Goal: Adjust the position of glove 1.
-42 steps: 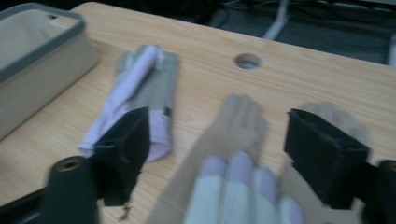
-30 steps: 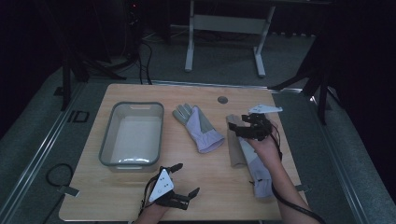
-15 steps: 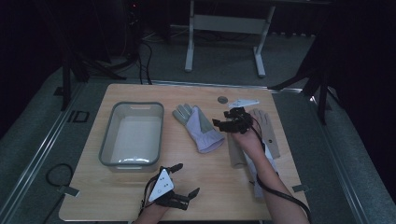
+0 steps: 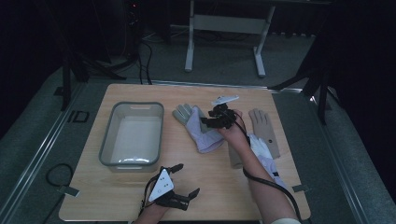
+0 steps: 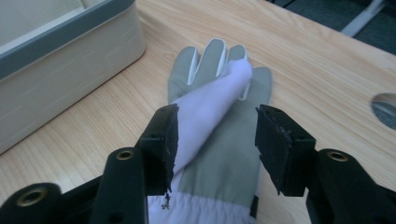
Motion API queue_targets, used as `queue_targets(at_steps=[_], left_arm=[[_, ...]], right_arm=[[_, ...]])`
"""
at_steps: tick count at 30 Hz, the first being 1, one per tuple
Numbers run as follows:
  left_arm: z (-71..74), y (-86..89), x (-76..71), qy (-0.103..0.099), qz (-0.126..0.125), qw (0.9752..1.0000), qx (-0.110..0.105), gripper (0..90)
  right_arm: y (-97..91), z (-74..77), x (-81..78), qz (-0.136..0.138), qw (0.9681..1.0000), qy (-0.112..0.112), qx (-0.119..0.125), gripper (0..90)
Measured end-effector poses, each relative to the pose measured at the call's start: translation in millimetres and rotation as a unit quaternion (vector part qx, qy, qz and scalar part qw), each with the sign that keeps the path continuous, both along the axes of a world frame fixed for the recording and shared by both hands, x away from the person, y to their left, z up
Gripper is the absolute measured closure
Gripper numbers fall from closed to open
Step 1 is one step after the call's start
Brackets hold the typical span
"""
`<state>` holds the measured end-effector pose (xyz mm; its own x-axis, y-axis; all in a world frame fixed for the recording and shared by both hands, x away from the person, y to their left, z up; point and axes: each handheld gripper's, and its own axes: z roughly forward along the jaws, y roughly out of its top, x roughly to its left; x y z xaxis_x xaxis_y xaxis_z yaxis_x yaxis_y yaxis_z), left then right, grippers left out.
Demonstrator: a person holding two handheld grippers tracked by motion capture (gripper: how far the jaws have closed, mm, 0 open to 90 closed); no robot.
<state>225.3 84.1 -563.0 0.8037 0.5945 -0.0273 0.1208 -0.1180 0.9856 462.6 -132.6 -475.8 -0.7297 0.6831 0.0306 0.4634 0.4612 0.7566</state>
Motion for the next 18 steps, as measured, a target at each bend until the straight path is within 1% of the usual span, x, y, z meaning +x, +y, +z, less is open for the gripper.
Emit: queue_targets(at_steps=[2, 5, 8, 11, 12, 13, 14, 15, 16, 17, 18], left_arm=[[0.0, -0.1, 0.0, 0.000, -0.001, 1.0000, 0.000, 0.9], [0.0, 0.0, 0.1, 0.000, -0.001, 1.0000, 0.000, 0.9], [0.0, 0.3, 0.2, 0.001, -0.001, 1.0000, -0.001, 0.9], [0.0, 0.1, 0.0, 0.001, -0.002, 1.0000, -0.002, 0.9], [0.0, 0.0, -0.1, 0.001, -0.002, 1.0000, -0.002, 0.9], [0.0, 0.0, -0.1, 0.001, -0.002, 1.0000, -0.002, 0.9], [0.0, 0.0, 0.0, 0.002, -0.002, 1.0000, -0.002, 0.9], [0.0, 0.1, 0.1, 0.002, -0.002, 1.0000, -0.002, 0.9], [0.0, 0.1, 0.1, 0.002, -0.002, 1.0000, -0.002, 0.9], [0.0, 0.1, 0.1, 0.002, -0.002, 1.0000, -0.002, 0.9], [0.0, 0.1, 0.1, 0.002, -0.002, 1.0000, -0.002, 0.9]], right_arm=[[1.2, -1.4, 1.9, -0.001, 1.0000, 0.002, 0.000, 49.2], [5.6, -9.2, 10.7, 0.002, 0.9999, 0.016, 0.001, 50.0], [9.0, -17.2, 17.3, 0.001, 0.9996, 0.027, -0.005, 49.9], [9.3, -25.8, 23.0, -0.007, 0.9993, 0.034, -0.017, 49.6], [9.2, -28.4, 24.6, -0.010, 0.9990, 0.039, -0.018, 49.6], [9.4, -32.8, 26.5, -0.015, 0.9987, 0.042, -0.027, 49.6], [9.4, -35.2, 27.1, -0.015, 0.9986, 0.041, -0.028, 49.9], [9.4, -38.9, 28.6, -0.013, 0.9984, 0.048, -0.025, 50.0], [10.3, -41.3, 29.2, -0.014, 0.9982, 0.051, -0.028, 50.0], [12.5, -45.5, 29.6, -0.013, 0.9977, 0.050, -0.043, 50.1], [14.2, -53.3, 30.6, -0.018, 0.9971, 0.054, -0.050, 50.3]])
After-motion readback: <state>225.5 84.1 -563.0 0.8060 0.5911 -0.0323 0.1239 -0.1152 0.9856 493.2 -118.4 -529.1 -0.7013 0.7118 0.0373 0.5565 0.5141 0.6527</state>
